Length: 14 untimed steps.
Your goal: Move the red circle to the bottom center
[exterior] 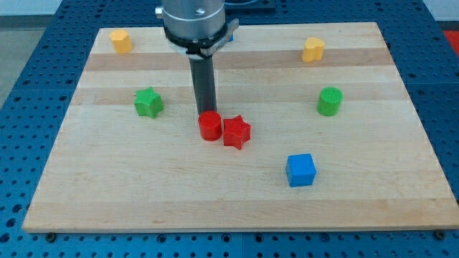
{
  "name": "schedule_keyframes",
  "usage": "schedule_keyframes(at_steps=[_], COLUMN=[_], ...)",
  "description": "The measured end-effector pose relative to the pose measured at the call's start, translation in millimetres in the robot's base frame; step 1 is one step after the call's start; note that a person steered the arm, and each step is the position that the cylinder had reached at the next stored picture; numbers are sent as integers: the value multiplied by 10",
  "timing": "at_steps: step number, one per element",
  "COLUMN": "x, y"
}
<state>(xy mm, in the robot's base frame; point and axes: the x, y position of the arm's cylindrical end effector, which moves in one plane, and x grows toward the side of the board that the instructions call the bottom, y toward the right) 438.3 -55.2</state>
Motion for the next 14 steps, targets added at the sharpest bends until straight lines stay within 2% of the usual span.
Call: schedule_keyframes(at_steps=[3,5,7,10,12,14], x=[648,601,505,698,984,1004], y=[0,305,343,346,346,346])
